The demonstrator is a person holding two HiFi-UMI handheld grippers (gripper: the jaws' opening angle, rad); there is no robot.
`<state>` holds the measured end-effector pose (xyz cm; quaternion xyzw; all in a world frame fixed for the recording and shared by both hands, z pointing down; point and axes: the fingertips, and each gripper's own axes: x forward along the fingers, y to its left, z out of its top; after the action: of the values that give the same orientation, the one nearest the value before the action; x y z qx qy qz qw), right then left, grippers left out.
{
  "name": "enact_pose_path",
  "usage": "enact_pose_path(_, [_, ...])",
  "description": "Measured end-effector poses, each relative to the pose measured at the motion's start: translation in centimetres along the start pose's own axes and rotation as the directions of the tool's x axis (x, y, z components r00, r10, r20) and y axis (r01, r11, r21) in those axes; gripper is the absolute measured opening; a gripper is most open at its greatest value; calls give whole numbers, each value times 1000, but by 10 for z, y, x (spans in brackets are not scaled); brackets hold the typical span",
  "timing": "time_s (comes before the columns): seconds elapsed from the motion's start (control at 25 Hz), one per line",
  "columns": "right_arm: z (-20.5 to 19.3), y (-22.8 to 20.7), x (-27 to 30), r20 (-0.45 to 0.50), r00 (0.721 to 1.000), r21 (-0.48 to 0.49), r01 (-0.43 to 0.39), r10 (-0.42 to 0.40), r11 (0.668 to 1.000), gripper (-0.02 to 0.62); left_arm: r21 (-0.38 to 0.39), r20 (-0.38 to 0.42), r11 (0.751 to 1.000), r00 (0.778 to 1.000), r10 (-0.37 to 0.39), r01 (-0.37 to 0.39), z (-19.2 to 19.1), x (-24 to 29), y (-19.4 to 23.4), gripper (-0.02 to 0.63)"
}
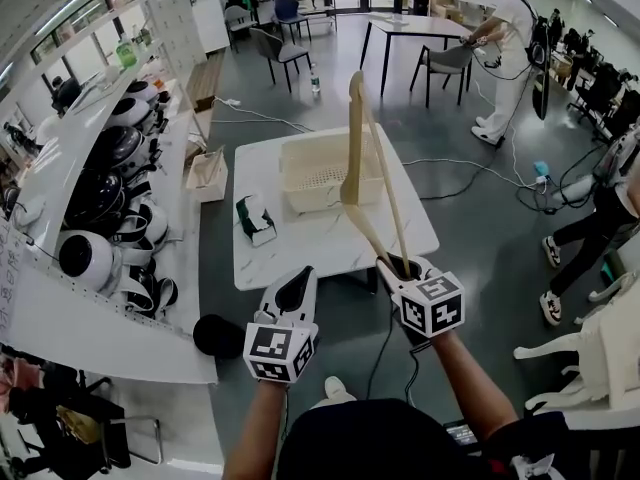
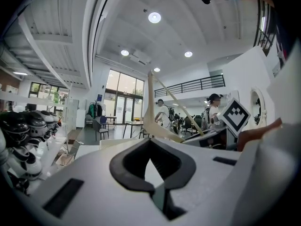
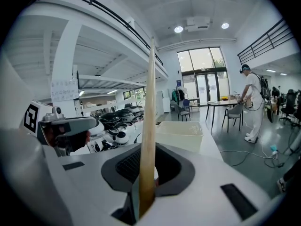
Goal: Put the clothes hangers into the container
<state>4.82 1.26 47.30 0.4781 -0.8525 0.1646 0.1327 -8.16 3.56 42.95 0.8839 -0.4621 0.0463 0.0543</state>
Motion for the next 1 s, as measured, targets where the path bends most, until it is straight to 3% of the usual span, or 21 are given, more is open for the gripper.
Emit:
enact_pose_path(0.64, [16, 16, 40, -16, 999, -26, 28, -29, 999, 66, -32, 18, 999, 999, -30, 31, 4, 11, 46, 2])
enact_pose_path(1.0, [13, 0, 63, -39, 999, -21, 14, -15, 1000, 66, -48, -4, 999, 1000, -7, 6, -7, 29, 59, 2])
